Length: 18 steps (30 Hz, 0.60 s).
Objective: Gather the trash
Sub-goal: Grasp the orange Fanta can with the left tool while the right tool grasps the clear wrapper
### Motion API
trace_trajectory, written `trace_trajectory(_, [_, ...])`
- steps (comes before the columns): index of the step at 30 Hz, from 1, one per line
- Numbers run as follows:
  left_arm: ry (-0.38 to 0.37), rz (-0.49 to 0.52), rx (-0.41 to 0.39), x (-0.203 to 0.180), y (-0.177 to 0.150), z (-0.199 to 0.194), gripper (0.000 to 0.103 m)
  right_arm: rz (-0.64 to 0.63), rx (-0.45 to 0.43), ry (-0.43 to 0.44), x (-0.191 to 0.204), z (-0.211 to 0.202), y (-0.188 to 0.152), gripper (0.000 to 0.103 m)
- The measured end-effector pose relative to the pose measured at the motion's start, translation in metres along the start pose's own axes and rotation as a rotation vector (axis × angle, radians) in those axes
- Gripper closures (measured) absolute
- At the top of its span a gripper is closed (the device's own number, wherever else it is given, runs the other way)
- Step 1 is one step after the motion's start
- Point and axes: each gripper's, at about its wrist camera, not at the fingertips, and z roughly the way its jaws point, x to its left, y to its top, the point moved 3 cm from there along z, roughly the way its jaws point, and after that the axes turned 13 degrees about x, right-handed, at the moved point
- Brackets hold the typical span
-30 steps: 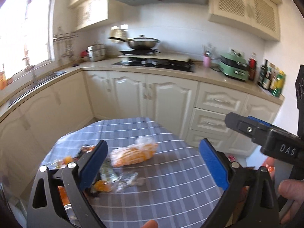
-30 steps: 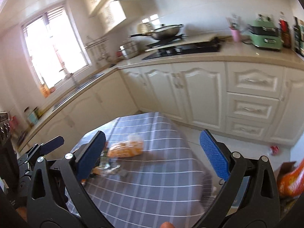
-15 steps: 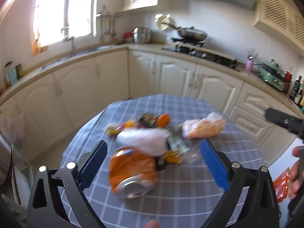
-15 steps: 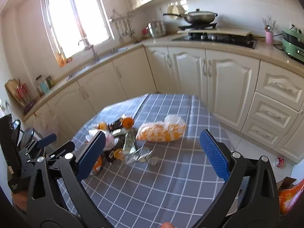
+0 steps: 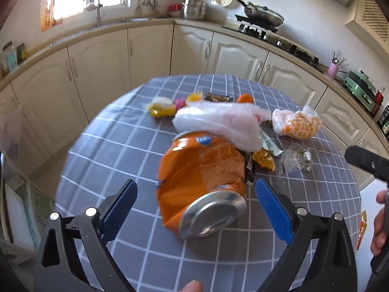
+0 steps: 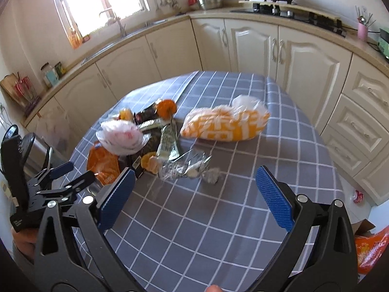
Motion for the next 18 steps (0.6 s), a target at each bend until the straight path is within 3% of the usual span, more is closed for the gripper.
trace_trajectory(4, [-0.022, -0.05, 0.03, 0.006, 0.004, 0.021, 0.007, -0.021, 0.03, -0.013, 0.004, 0.013, 0.001, 0.006])
trace_trajectory(6, [-0.042, -0.035, 0.045, 0.0, 0.005, 0.027, 0.008, -0.029, 0.051, -0.02, 0.004, 0.023, 0.001, 0.006])
trace_trajectory(8, [-0.028, 0.003, 0.06, -0.009, 0.003, 0.031, 0.019, -0.039, 0.077, -0.018, 0.005, 0.036, 0.003, 0.006])
trace_trajectory(13, [-0.036, 0.018, 0.06, -0.016, 0.002, 0.031, 0.02, -0.059, 0.112, -0.029, 0.006, 0.068, 0.009, 0.006])
trace_trajectory(16, [-0.043, 0.015, 0.062, -0.015, 0.001, 0.029, 0.02, -0.077, 0.135, -0.01, 0.007, 0.083, 0.012, 0.027])
trace_trajectory(18, [-0.046, 0.01, 0.064, -0.013, -0.001, 0.028, 0.02, -0.079, 0.129, 0.001, 0.008, 0.082, 0.01, 0.033])
